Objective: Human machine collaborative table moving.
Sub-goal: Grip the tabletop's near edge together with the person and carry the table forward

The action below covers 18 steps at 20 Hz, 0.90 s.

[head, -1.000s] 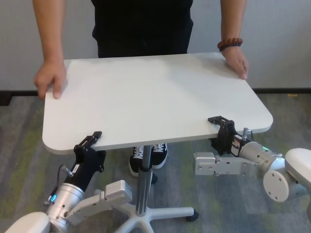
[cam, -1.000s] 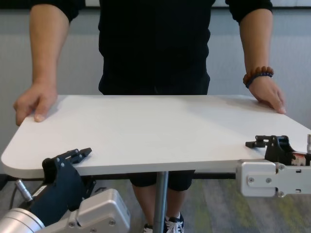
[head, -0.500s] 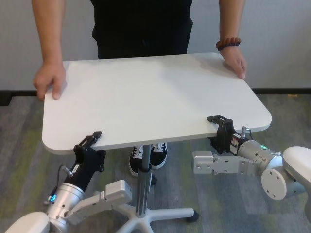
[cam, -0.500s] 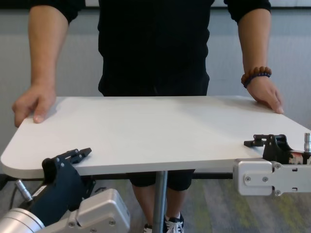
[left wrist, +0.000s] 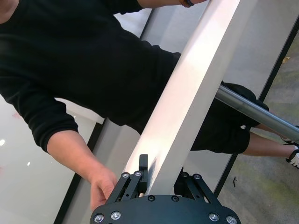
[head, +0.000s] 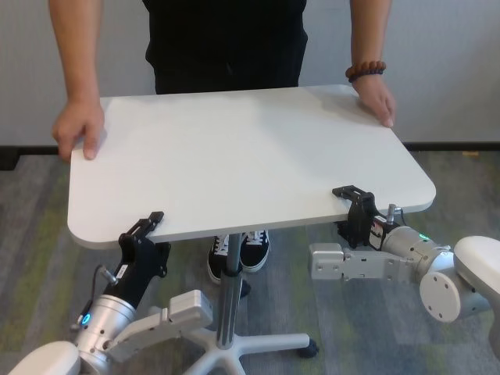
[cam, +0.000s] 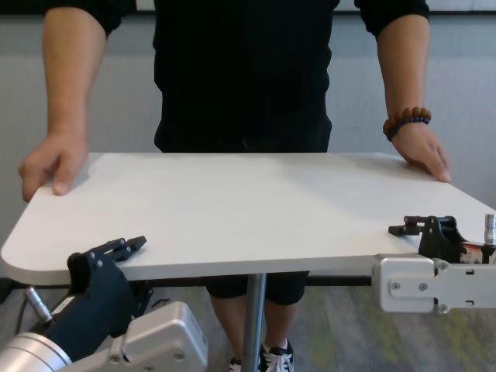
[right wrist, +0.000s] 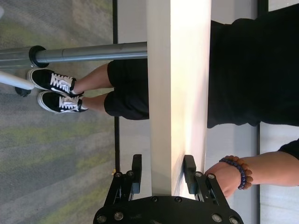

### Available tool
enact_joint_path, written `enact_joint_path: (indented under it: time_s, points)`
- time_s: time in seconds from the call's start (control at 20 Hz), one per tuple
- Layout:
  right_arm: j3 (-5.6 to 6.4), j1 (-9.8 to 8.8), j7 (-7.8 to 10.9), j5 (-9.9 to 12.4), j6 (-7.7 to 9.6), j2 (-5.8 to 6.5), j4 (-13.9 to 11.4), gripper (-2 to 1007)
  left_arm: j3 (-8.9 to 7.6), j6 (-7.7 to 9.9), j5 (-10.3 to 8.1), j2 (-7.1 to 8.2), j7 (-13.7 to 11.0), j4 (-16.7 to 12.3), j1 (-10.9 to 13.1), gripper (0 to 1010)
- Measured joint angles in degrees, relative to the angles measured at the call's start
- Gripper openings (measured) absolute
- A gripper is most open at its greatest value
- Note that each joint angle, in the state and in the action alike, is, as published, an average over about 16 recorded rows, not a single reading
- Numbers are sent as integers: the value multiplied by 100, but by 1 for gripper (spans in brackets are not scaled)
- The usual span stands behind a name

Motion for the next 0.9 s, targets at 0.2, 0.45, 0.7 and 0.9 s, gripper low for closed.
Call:
enact_joint_path:
  time_s: [0.2, 0.45, 0.7, 0.9]
  points:
    - [9, -10, -23, 14, -5, 5, 7, 528, 29, 19, -11, 16, -64, -18, -26, 294]
    - [26, -35, -44, 28, 0, 22, -6, 528, 77, 49, -35, 37, -179, -29, -90, 293]
    - [45, -59, -61, 34, 1, 39, -13, 528, 151, 86, -37, 27, -262, 86, -229, 292]
    - [55, -72, -66, 38, -7, 47, -6, 528, 216, 79, -34, -23, -281, 326, -387, 291]
